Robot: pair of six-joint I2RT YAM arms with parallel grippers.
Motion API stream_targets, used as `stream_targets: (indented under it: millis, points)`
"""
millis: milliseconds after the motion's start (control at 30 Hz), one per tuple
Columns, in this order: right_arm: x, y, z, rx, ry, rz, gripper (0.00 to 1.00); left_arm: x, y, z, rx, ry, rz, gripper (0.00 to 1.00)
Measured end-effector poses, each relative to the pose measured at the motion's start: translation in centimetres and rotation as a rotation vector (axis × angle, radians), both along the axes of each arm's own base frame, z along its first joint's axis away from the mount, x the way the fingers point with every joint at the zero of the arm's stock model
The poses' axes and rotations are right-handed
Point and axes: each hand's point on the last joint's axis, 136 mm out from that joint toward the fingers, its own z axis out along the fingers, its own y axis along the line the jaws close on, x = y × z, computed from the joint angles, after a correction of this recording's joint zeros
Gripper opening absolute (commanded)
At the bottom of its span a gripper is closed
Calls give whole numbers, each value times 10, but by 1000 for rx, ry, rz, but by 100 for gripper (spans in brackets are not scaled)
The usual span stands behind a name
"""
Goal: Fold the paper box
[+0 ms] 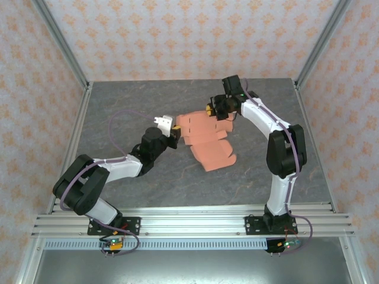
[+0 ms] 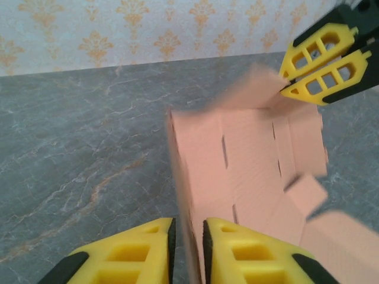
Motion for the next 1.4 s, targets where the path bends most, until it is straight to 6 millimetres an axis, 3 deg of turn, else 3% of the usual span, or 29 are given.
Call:
stream_targets:
  millis: [100,233,433,533,700,867,1200,1300,1400]
  points:
    - [1,1,-9,5,-14,6,6,-3,7,-10,-13,30,33,39]
    - [-2,-1,-18,13,-49,6,4,-10,13,-23,-23,75,58,49]
    - [-2,3,-15,52,-188,49,3,-17,23,-3,-80,78,95,60]
    - [0,8,-11,90,-272,73,2,-16,42,3,-143,77,153,62]
    - [-7,10,-14,131,-373,103,2,-12,80,-23,-187,150,270,62]
    - [-8,13,-5,149,-481,143,2,-7,64,-27,-222,196,203,66]
    - [-9,18,9,162,-615,205,2,23,24,34,-284,133,52,69]
    - [-9,18,10,157,-633,215,2,31,13,34,-261,152,8,77]
    - [-9,18,9,153,-637,219,2,36,4,18,-227,207,-26,79]
